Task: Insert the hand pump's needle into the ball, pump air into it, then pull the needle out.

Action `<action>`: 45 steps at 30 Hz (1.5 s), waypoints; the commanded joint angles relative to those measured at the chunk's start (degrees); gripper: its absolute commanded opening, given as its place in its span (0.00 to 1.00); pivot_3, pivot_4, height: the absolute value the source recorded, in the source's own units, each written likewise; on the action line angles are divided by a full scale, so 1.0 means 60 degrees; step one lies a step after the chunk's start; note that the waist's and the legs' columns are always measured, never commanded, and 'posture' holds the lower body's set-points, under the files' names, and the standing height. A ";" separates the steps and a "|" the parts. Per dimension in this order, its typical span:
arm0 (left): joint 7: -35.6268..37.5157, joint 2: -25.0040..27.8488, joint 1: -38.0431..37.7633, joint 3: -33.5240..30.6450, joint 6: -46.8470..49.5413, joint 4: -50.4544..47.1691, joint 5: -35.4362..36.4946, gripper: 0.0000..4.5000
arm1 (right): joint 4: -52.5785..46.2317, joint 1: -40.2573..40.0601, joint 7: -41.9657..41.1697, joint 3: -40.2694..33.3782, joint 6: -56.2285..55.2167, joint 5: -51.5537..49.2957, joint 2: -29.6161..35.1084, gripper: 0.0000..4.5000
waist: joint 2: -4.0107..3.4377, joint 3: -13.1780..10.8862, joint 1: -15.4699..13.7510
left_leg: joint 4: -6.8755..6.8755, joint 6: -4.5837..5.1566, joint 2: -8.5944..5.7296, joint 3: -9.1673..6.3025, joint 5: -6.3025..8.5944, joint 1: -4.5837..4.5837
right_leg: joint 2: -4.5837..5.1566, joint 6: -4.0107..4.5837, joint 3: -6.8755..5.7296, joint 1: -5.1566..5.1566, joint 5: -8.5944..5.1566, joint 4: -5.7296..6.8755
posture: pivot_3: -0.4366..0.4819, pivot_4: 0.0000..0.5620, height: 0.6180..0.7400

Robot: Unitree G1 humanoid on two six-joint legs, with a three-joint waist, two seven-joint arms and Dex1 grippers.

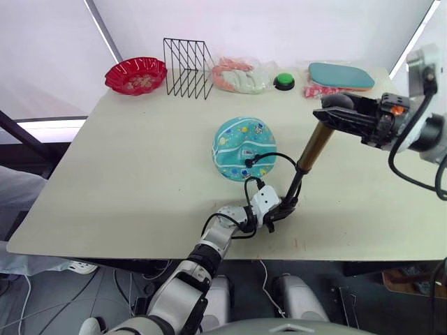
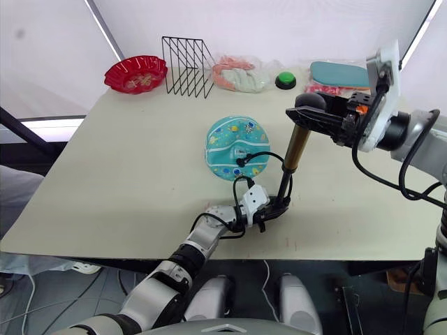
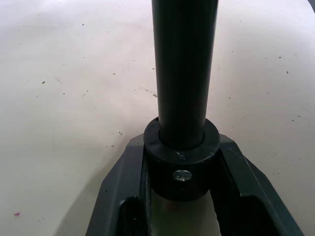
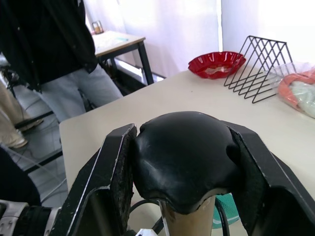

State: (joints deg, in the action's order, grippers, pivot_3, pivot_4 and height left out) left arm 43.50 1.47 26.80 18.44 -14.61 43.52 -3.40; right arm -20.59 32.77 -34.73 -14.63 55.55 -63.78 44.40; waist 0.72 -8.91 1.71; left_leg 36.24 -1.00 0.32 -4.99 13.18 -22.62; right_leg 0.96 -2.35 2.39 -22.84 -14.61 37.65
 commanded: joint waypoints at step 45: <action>0.0002 0.0139 -0.0428 0.0028 0.0268 0.0673 -0.0142 0.23 | -0.0249 0.0127 -0.0070 0.0256 -0.0196 0.0548 0.0281 0.46 | -0.0013 -0.0031 -0.0014 | 0.0002 0.0000 0.0000 -0.0007 0.0000 -0.0014 | 0.0001 0.0000 -0.0009 -0.0010 -0.0001 -0.0003 | 0.48 0.27 1.00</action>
State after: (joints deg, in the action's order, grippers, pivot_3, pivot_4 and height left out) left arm 43.61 1.41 26.78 18.39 -14.98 43.44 -3.21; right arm -21.41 35.59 -33.85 -14.40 56.43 -64.37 45.71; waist 0.65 -9.10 1.63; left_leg 36.25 -1.00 0.32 -5.04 13.18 -22.69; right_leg 0.96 -2.35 2.34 -22.89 -14.62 37.63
